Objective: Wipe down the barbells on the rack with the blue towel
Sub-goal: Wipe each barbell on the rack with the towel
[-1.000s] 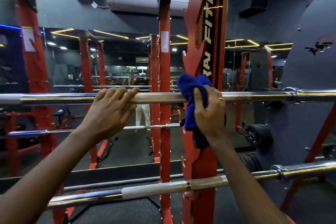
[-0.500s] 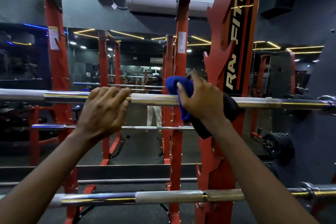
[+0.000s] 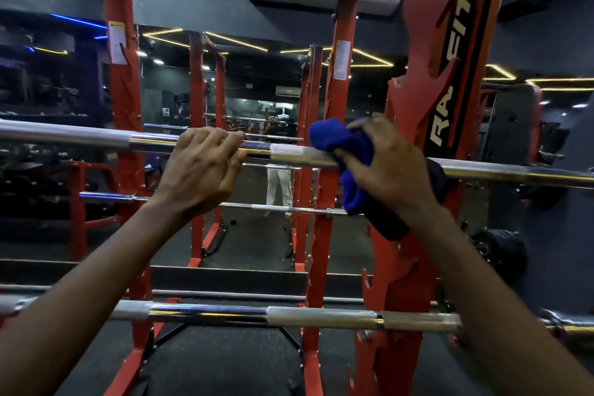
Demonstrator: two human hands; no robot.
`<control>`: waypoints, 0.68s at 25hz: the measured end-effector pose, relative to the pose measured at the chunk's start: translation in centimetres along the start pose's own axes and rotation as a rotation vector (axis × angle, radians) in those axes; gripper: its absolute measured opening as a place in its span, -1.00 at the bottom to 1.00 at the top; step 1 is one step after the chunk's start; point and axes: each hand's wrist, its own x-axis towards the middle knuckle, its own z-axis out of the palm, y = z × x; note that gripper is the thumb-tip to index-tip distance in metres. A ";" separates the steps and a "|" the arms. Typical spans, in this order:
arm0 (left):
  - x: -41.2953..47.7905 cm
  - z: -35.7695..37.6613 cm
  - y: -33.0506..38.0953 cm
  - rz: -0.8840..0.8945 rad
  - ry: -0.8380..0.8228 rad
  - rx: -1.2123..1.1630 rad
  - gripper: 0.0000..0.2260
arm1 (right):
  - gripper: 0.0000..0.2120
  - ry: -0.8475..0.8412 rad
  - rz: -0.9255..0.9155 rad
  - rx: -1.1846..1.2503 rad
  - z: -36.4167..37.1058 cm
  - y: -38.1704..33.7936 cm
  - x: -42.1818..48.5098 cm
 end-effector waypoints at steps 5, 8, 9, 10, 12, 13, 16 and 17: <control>-0.1 0.5 -0.4 0.009 0.024 0.006 -0.62 | -0.63 0.108 -0.043 0.063 2.8 -3.8 -0.3; -0.1 0.4 -0.9 0.019 0.005 -0.021 -0.61 | -0.53 0.145 -0.031 0.024 4.6 -4.0 -0.1; -0.1 0.3 -0.9 0.027 -0.007 -0.043 -0.60 | -0.51 0.170 0.018 -0.030 4.5 -3.2 0.3; -0.2 0.2 -0.9 0.041 -0.026 -0.064 -0.59 | -0.49 0.195 0.084 -0.089 4.2 -2.5 0.6; -0.3 -0.2 -1.4 0.058 -0.065 -0.082 -0.57 | -0.44 0.222 0.217 -0.099 3.8 -1.4 0.7; -0.4 -0.5 -2.1 0.046 -0.072 -0.071 -0.56 | -0.43 0.231 0.254 -0.066 3.8 -1.3 0.7; -1.3 -1.2 -5.1 -0.026 -0.059 -0.018 -0.51 | -0.48 0.249 0.262 -0.073 4.5 -2.4 0.5; -1.7 -1.3 -6.0 -0.030 -0.045 -0.008 -0.50 | -0.51 0.238 0.233 -0.093 5.0 -3.4 0.5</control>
